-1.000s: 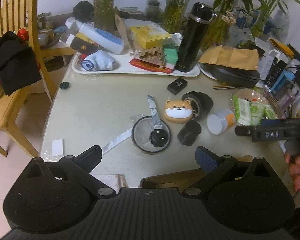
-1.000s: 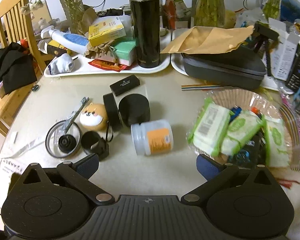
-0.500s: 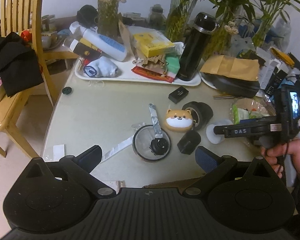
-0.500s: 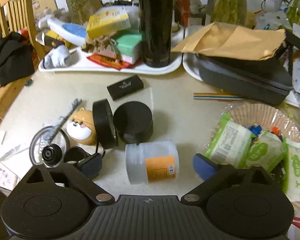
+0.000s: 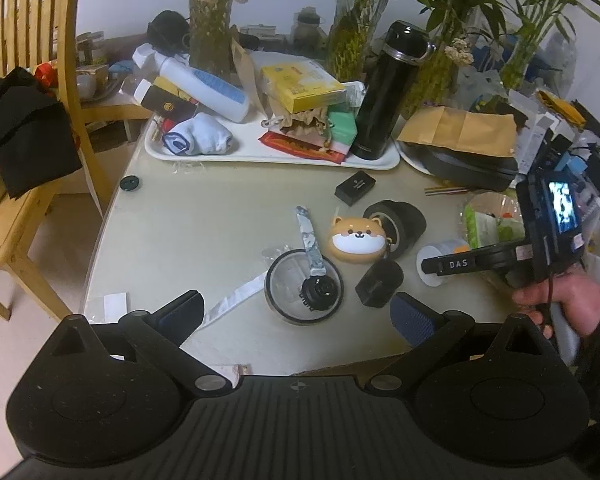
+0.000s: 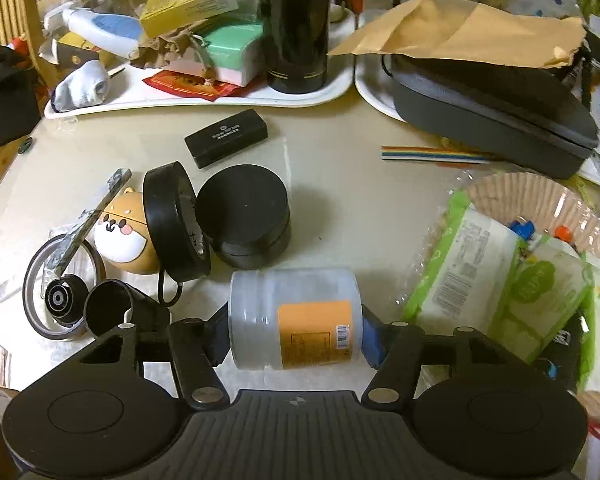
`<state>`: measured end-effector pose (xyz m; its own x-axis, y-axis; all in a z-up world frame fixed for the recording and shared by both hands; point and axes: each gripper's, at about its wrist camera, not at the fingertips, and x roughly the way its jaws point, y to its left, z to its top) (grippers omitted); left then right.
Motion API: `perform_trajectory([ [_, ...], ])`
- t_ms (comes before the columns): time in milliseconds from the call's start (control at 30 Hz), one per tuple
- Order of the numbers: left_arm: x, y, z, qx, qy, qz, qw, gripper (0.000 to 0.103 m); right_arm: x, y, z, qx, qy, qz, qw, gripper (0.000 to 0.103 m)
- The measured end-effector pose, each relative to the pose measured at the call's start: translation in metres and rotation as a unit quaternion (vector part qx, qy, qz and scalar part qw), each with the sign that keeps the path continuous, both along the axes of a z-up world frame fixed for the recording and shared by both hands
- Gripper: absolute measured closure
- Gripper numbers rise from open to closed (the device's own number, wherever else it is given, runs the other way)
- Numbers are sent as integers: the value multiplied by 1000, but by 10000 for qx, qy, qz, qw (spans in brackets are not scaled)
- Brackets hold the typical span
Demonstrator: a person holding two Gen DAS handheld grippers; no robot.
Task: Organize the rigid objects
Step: 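Close the right tool around the white jar and lift it, then grasp the grey marble strip with the left tool while the right tool holds the jar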
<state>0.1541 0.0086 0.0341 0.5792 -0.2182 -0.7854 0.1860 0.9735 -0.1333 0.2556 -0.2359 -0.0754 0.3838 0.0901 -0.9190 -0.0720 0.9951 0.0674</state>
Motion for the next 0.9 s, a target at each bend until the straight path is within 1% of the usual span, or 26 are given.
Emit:
perform_trajectory([
  [133, 2, -2, -2, 251, -159, -119, 9995, 2, -3, 1, 24, -10, -62, -15, 10000, 39],
  [167, 3, -1, -3, 281, -167, -120, 9994, 11, -4, 0, 32, 33, -93, -30, 9999, 39],
  [200, 4, -1, -4, 284, -144, -126, 9994, 16, -6, -1, 38, 82, -117, -63, 9999, 39],
  [400, 10, 1, -13, 236, -87, -140, 9996, 16, -26, -12, 77, 142, -338, -291, 9989, 39],
  [500, 13, -2, -16, 230, -100, -171, 9995, 16, -43, -21, 94, 228, -405, -378, 9982, 39],
  [633, 21, -7, -19, 300, -167, -208, 9992, 16, -67, -32, 106, 330, -449, -499, 9972, 39],
  [733, 27, -12, -24, 336, -144, -243, 9990, 17, -82, -36, 107, 380, -395, -541, 9970, 39],
  [800, 30, -17, -27, 380, -139, -330, 9986, 22, -87, -36, 105, 409, -353, -523, 9972, 39],
  [900, 36, -25, -34, 447, -96, -436, 9980, 23, -91, -32, 103, 398, -359, -416, 9977, 39],
])
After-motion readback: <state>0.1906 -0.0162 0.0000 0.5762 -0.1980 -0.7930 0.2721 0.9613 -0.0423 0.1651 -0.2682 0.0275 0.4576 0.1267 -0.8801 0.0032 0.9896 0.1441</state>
